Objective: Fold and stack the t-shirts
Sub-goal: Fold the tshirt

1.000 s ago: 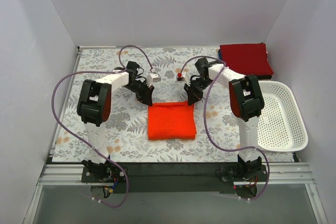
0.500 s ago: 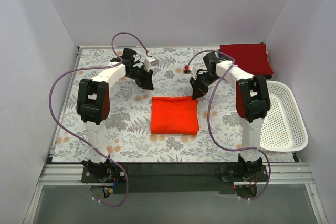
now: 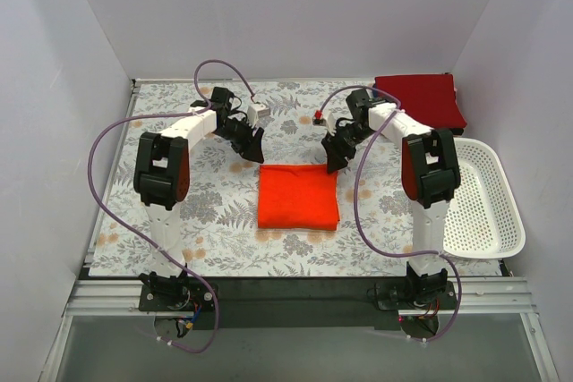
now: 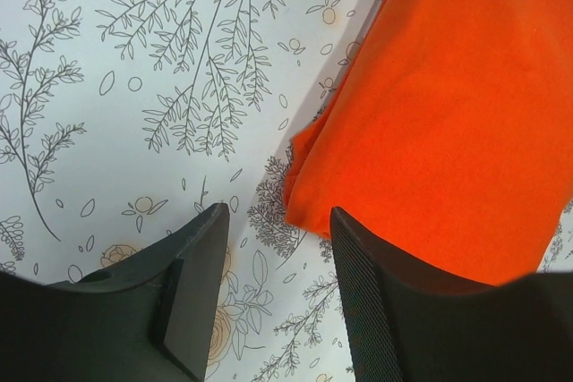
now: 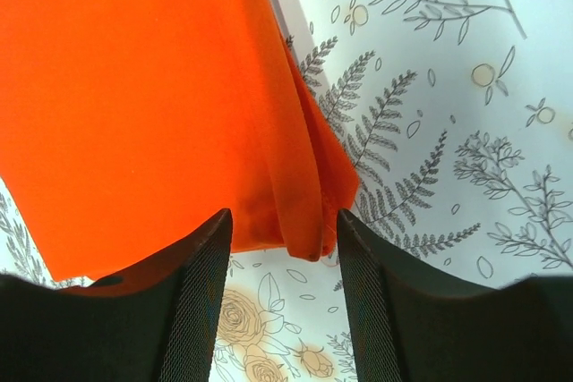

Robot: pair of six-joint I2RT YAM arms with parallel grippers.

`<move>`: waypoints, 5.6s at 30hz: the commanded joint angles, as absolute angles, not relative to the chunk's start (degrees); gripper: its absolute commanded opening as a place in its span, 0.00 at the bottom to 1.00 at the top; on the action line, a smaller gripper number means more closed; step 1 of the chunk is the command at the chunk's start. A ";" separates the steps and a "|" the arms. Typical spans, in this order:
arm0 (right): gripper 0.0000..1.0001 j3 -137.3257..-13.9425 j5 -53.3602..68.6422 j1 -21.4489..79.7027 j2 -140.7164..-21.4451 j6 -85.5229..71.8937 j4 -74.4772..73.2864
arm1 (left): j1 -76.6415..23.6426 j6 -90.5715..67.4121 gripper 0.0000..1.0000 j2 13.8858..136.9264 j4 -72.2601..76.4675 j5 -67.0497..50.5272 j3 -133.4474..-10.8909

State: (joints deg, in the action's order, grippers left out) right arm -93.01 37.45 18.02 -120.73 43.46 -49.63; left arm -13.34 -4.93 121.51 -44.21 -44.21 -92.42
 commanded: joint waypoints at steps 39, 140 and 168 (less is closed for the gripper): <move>0.01 -94.55 35.86 15.21 -118.90 47.81 -52.82 | -14.68 0.44 0.00 121.10 -51.42 -49.22 -97.82; 0.98 -57.66 53.70 20.83 -101.86 -32.34 4.30 | -21.00 -91.13 0.91 105.53 18.17 -58.80 -54.59; 0.98 -53.53 54.50 17.14 -105.90 -18.82 -3.78 | -19.87 -76.73 0.91 109.48 5.90 -57.13 -55.28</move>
